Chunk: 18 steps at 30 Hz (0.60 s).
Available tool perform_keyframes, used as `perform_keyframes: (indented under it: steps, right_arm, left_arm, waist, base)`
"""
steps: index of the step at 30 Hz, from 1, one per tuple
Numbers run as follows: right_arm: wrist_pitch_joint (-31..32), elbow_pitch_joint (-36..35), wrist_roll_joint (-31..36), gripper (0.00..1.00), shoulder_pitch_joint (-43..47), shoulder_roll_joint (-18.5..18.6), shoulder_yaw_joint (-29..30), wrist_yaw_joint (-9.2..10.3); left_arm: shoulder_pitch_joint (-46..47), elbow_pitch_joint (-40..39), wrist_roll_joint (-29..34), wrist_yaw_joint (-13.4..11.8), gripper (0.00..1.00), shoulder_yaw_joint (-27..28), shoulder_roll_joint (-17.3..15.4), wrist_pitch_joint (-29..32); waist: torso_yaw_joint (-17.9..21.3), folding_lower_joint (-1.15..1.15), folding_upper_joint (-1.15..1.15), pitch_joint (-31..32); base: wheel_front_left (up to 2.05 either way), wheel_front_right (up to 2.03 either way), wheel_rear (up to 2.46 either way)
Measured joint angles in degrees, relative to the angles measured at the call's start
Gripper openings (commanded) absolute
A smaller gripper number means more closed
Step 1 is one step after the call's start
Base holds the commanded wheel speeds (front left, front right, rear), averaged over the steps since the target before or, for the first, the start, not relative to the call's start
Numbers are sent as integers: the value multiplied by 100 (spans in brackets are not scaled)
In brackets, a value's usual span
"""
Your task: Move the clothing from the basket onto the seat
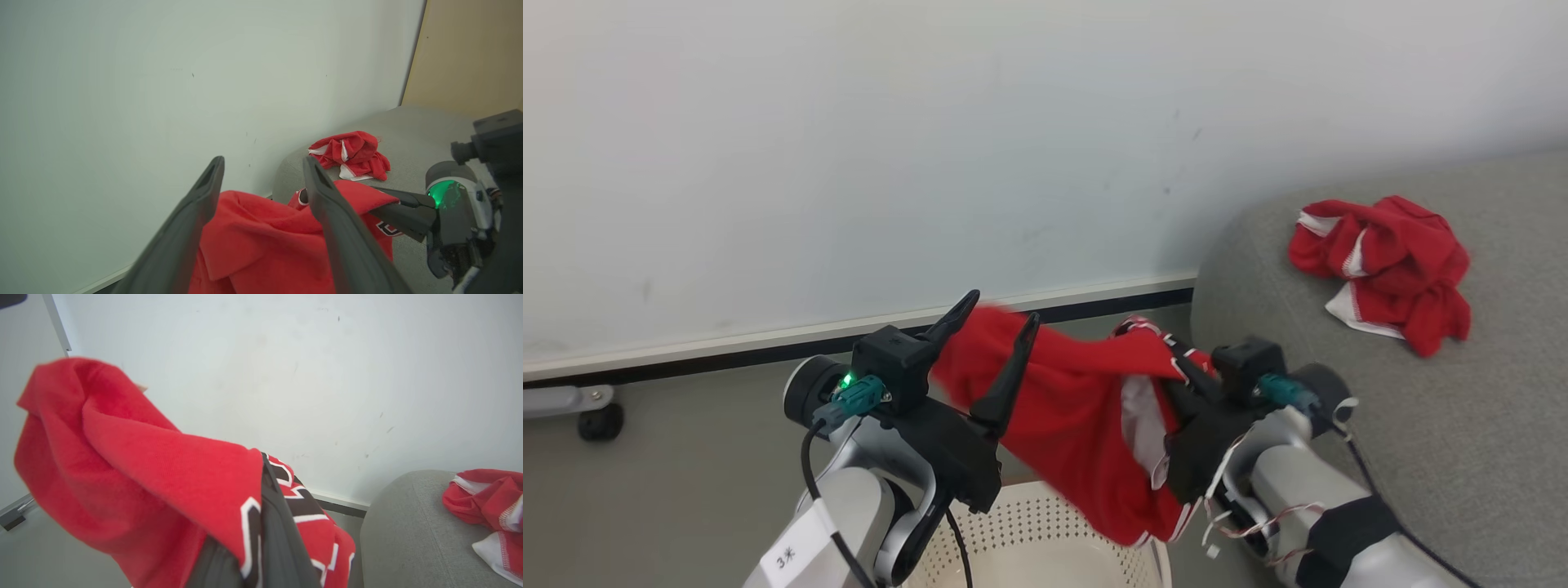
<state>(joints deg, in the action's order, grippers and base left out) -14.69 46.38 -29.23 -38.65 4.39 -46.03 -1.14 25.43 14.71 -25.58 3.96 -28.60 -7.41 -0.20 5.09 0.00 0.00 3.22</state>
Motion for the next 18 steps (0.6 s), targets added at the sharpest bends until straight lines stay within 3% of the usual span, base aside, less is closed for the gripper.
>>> perform_keyframes:
  steps: [18]
  right_arm:
    - [0, -734, 112, 0, -115, 900, 587, 364]
  left_arm:
    - [-855, -296, -9, 9, 100, -193, -132, -311]
  waist:
    - [1109, 0, 0, -114]
  base:
    - [0, 0, 0]
